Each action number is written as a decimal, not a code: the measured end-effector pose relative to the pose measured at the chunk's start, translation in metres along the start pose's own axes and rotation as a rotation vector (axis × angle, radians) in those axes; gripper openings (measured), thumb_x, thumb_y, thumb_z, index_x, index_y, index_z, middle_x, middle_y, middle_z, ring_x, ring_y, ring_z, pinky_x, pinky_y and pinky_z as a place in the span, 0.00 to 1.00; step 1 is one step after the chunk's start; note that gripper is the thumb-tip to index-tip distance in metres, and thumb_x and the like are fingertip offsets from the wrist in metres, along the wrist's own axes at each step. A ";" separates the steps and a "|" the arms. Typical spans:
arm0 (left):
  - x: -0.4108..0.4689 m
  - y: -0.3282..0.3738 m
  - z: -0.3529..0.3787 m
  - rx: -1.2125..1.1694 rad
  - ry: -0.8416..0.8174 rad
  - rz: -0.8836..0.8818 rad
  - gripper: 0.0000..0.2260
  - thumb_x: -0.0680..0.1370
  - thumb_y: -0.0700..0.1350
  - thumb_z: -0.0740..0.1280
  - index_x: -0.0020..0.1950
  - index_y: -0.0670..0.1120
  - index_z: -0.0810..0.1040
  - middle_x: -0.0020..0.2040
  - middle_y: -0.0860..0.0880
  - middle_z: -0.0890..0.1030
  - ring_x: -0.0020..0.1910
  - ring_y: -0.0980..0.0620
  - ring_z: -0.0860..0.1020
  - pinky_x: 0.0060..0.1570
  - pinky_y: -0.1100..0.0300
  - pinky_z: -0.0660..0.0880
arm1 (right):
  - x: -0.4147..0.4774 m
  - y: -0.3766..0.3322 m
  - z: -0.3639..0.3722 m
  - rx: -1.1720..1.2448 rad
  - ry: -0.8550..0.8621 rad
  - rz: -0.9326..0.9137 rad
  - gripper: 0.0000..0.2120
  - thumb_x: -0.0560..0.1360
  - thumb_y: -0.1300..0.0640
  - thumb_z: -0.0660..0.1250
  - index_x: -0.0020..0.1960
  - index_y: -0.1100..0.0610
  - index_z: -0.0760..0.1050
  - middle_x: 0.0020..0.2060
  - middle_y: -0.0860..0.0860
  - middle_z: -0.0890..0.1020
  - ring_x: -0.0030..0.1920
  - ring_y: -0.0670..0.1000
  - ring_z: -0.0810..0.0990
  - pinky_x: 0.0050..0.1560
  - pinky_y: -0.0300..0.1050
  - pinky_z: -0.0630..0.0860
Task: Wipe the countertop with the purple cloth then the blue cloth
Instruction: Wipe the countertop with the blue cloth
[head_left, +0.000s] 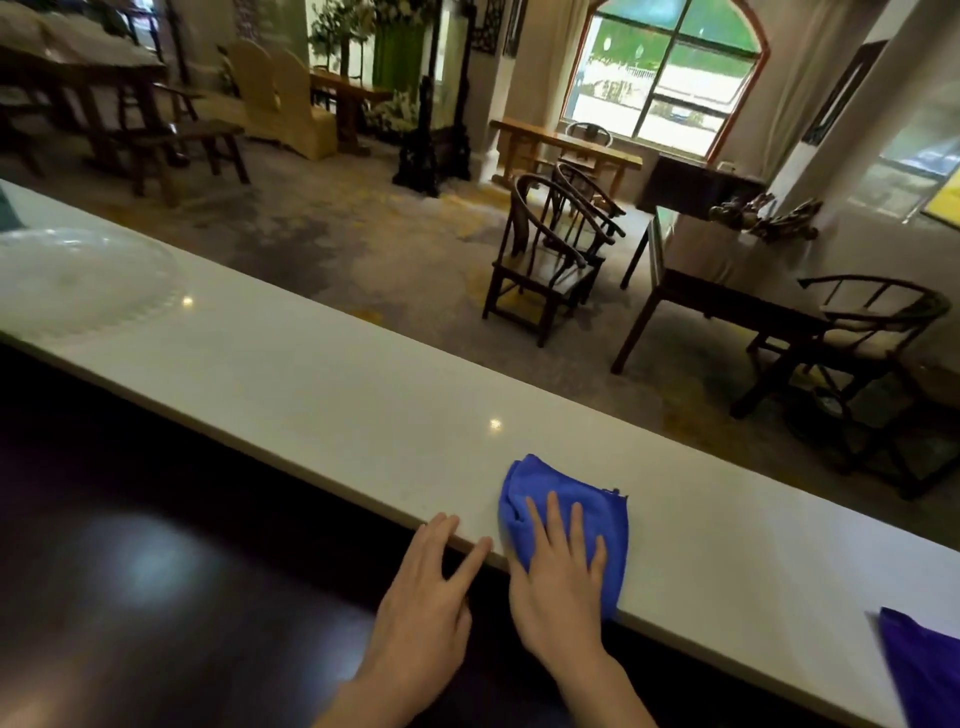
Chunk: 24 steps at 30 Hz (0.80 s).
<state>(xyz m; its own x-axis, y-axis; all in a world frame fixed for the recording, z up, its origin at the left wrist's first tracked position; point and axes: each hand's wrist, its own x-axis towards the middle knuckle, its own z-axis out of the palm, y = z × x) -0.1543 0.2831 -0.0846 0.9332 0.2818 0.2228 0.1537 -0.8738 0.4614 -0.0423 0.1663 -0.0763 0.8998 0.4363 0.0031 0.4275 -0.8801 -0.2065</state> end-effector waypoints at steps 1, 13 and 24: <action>-0.001 -0.002 -0.001 0.007 -0.003 -0.018 0.33 0.63 0.36 0.71 0.69 0.48 0.75 0.70 0.38 0.72 0.71 0.39 0.70 0.64 0.50 0.73 | 0.002 -0.012 0.003 0.016 -0.008 -0.029 0.30 0.82 0.45 0.49 0.80 0.46 0.39 0.80 0.47 0.39 0.78 0.53 0.33 0.76 0.59 0.34; 0.002 -0.028 0.000 0.130 0.078 0.105 0.27 0.66 0.45 0.71 0.65 0.43 0.78 0.65 0.44 0.79 0.68 0.46 0.74 0.64 0.49 0.66 | 0.015 -0.072 0.014 0.222 -0.121 -0.260 0.25 0.78 0.34 0.42 0.75 0.30 0.46 0.77 0.37 0.40 0.75 0.40 0.30 0.76 0.54 0.31; 0.008 -0.034 0.012 0.129 0.170 0.103 0.27 0.65 0.45 0.62 0.61 0.38 0.80 0.62 0.40 0.80 0.68 0.47 0.68 0.65 0.50 0.64 | 0.088 -0.091 0.012 0.039 -0.110 -0.303 0.28 0.82 0.41 0.46 0.80 0.46 0.47 0.81 0.49 0.45 0.79 0.52 0.36 0.76 0.61 0.34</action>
<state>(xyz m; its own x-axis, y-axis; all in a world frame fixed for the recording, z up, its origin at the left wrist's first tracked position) -0.1484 0.3101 -0.1087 0.8797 0.2413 0.4098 0.1105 -0.9418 0.3174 -0.0033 0.2871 -0.0688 0.7164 0.6969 -0.0348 0.6689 -0.7001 -0.2501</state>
